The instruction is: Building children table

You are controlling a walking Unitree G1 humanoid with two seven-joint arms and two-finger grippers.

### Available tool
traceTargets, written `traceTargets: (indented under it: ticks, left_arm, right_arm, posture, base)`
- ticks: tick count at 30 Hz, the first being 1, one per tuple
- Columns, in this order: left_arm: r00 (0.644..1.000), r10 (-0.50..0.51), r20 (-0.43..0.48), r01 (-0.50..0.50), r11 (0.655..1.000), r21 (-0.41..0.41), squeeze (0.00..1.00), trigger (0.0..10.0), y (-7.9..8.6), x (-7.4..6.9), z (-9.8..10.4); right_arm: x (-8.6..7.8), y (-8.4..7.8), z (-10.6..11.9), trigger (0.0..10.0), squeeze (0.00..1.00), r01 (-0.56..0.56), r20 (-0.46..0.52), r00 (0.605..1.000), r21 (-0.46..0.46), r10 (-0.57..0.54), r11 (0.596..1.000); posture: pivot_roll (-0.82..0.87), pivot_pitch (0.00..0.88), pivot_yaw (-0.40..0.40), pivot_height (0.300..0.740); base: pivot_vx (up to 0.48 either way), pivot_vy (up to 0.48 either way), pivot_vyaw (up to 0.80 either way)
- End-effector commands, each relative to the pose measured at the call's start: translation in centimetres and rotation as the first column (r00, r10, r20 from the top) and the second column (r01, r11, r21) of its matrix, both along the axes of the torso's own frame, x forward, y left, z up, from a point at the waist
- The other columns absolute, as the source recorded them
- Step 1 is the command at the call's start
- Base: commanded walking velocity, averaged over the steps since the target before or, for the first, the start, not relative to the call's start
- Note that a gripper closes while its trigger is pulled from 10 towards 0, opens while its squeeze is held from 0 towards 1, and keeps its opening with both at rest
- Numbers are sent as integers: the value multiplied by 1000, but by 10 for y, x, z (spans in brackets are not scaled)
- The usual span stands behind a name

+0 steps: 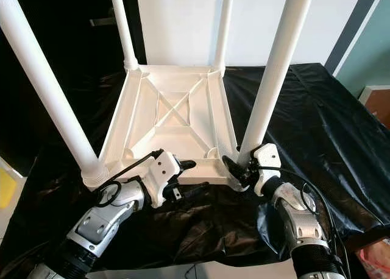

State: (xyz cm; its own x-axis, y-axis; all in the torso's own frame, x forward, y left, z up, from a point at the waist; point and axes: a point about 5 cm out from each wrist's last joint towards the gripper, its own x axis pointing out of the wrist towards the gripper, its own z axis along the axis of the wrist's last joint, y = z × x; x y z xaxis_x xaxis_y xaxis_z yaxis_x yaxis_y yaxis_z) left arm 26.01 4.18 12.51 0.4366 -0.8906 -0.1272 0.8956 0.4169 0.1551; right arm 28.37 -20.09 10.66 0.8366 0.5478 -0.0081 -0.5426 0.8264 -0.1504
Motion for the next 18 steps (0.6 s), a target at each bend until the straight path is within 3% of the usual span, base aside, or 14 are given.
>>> traceTargets:
  ticks: [1,7,10,11,12,18]
  left_arm:
    - [999,-48,-20,48,999,12,0,10000,-1,-4,-2]
    - [999,-48,-22,48,999,12,0,10000,-1,-5,-3]
    - [999,-46,-24,47,999,13,0,10000,-1,-6,-3]
    - [999,-46,-24,47,999,13,0,10000,-1,-6,-3]
    - [999,-46,-26,46,999,14,0,10000,0,-6,-4]
    - [999,-47,-28,47,999,17,0,10000,0,-7,-5]
  right_arm:
    - [-4,3,-9,10000,0,-15,-36,999,-4,14,1000]
    - [-5,1,-9,10000,0,66,-27,998,14,-65,998]
    - [-6,-2,-10,10000,0,217,-5,976,17,-217,976]
    - [-6,-2,-10,10000,0,217,-5,976,17,-217,976]
    - [-8,-4,-10,10000,0,297,-3,955,39,-297,954]
    - [-13,-1,-10,10000,0,434,0,900,77,-435,898]
  posture:
    - [-27,0,-21,740]
    - [-26,0,-22,740]
    - [-26,0,-20,740]
    - [-26,0,-20,740]
    - [-27,0,-20,740]
    - [-27,0,-17,740]
  base:
    - [0,0,0]
    - [0,0,0]
    - [0,0,0]
    - [0,0,0]
    - [0,0,0]
    - [0,0,0]
